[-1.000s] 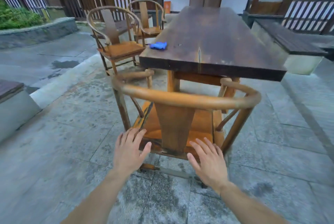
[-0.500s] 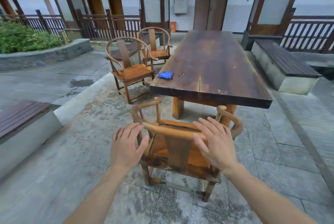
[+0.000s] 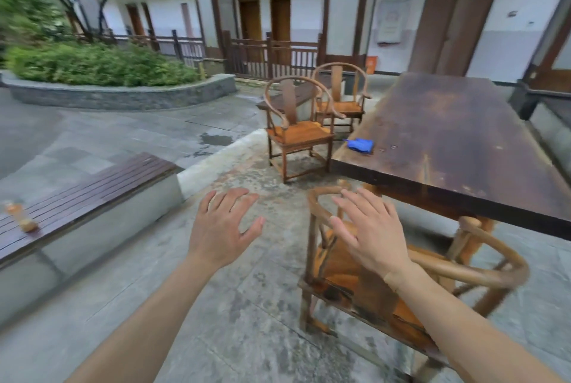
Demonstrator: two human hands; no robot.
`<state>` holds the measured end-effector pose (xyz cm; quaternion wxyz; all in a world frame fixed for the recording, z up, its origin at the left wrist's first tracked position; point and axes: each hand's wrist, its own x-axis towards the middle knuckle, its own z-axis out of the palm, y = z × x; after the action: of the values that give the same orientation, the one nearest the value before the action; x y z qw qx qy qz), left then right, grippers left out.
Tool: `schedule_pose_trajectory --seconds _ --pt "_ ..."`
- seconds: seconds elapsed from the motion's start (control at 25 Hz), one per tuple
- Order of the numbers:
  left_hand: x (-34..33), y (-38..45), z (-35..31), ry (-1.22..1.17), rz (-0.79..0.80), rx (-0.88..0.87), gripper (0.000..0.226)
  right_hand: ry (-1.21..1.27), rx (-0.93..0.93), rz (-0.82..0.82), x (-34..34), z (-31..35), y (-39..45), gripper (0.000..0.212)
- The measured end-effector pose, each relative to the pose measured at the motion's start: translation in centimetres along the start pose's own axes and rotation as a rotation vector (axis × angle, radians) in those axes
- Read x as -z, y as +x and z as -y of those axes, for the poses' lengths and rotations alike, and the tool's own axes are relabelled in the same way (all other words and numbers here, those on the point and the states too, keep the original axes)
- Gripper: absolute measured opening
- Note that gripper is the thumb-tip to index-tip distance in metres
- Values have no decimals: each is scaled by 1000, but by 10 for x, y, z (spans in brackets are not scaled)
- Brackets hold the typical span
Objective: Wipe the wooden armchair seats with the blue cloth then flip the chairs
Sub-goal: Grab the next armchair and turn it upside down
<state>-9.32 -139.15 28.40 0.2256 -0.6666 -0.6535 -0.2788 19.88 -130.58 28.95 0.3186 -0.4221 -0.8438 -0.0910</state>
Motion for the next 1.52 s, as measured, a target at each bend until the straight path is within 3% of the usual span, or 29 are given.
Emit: schedule_pose_trajectory --seconds 0.24,0.44,1.12,1.52 --pt "26 -27 90 105 -12 128 47 92 170 84 -64 95 56 50" --pt "18 -23 153 185 -13 213 47 139 250 208 -121 120 105 56" --pt "-153 154 289 244 118 353 52 219 220 315 -320 52 357 65" --pt "-272 275 495 209 128 327 55 187 200 312 -493 95 534 64"
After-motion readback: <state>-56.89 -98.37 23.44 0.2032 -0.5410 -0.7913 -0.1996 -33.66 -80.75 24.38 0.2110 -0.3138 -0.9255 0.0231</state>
